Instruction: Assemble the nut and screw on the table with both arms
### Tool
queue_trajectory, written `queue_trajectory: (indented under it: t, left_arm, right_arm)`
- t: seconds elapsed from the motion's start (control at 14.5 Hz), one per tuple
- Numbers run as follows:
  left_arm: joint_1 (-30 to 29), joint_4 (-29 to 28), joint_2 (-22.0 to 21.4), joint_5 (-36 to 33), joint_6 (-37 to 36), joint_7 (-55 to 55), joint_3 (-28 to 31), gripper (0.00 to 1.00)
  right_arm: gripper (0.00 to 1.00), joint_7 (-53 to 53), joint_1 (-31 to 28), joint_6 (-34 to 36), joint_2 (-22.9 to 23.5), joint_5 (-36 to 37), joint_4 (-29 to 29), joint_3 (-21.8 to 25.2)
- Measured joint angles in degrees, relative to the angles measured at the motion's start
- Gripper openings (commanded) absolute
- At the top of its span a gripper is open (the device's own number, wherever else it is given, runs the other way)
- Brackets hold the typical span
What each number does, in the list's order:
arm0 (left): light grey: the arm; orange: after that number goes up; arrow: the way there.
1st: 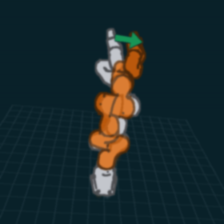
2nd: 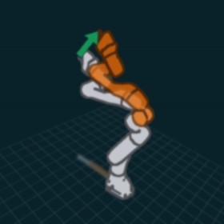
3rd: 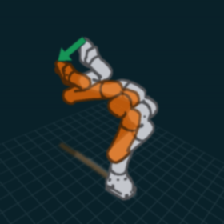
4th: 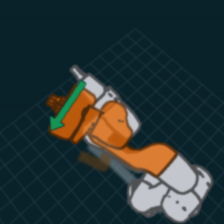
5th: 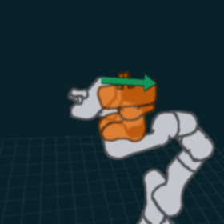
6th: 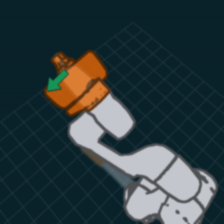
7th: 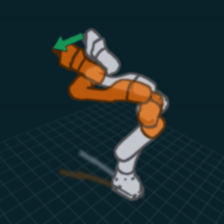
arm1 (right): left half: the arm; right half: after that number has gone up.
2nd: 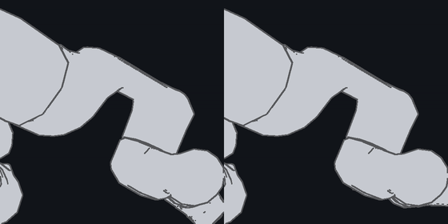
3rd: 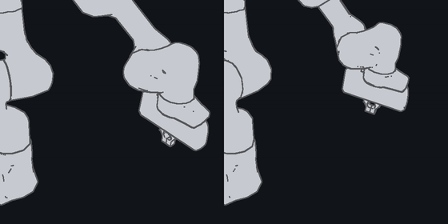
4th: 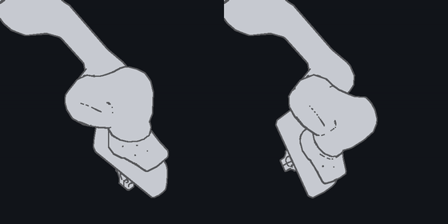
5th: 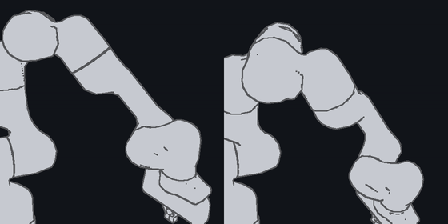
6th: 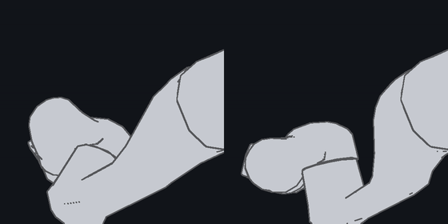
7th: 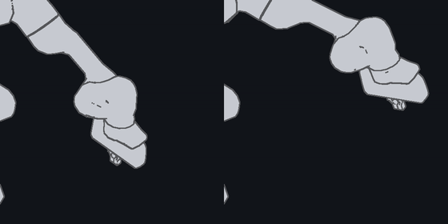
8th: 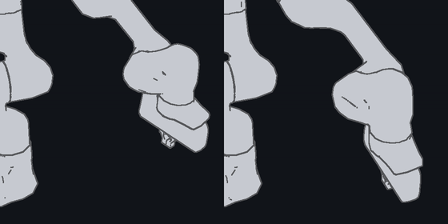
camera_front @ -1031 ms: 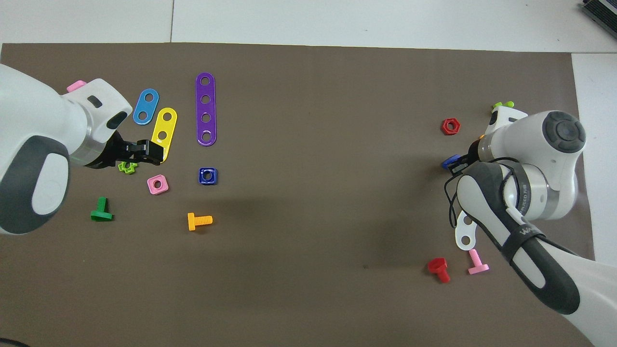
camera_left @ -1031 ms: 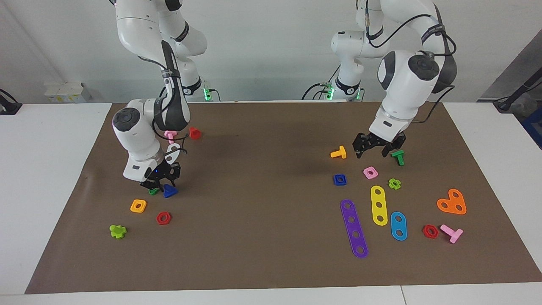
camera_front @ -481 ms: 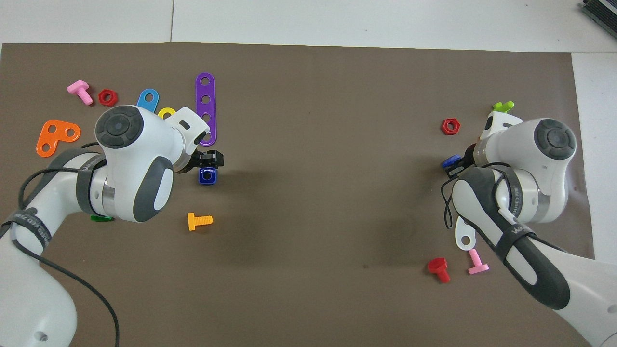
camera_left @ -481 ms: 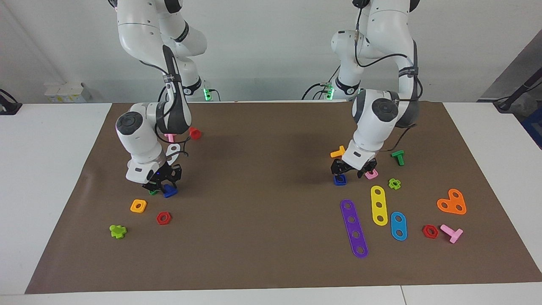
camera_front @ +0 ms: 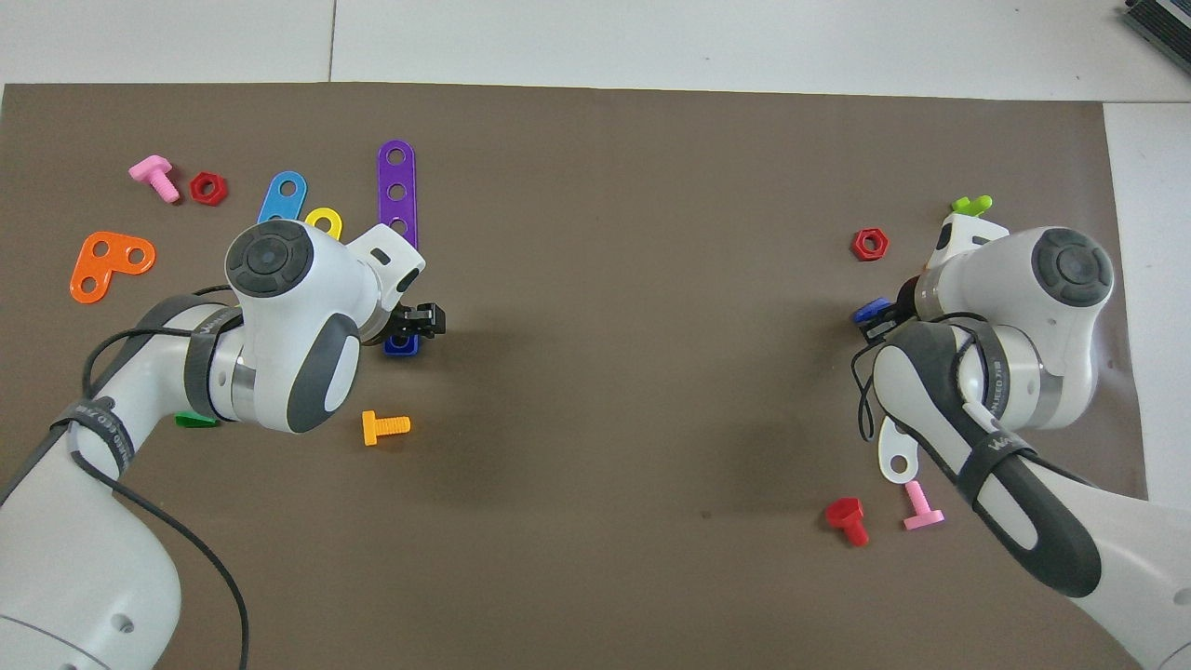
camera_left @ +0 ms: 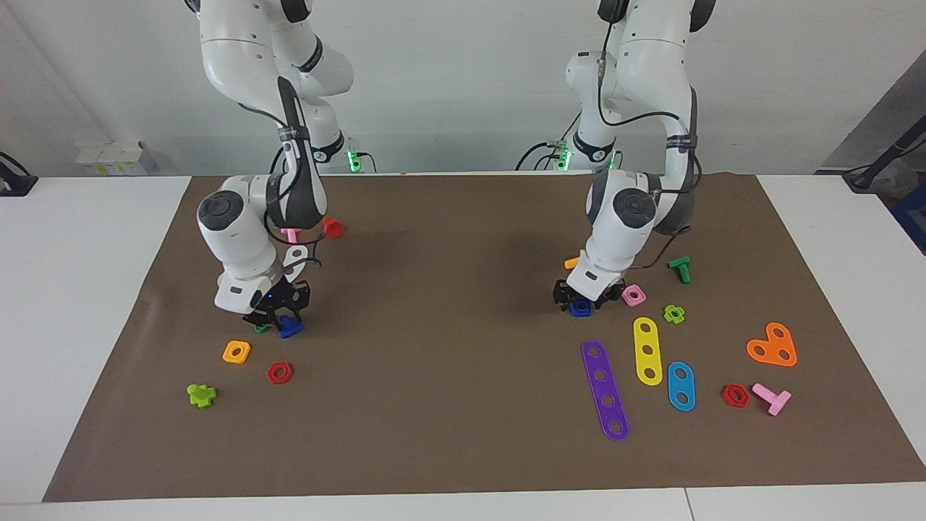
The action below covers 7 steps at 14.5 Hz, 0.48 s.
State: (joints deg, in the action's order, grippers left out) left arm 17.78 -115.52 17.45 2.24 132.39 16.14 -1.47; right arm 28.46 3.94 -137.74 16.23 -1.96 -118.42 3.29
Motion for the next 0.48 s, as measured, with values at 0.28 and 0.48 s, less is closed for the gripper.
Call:
queue_trajectory:
  t: [0.28, 0.48]
  left_arm:
    - [0.0, -0.92, 0.0, 0.0, 0.0, -0.05, 0.01, 0.71]
    - [0.0, -1.26, 0.0, 0.0, 0.0, -0.17, 0.03, 0.62]
  right_arm:
    - [0.3, 0.0, -0.01, 0.37, -0.11, 0.0, 0.26, 0.0]
    - [0.0, 0.01, -0.01, 0.39, -0.11, -0.02, 0.27, 0.0]
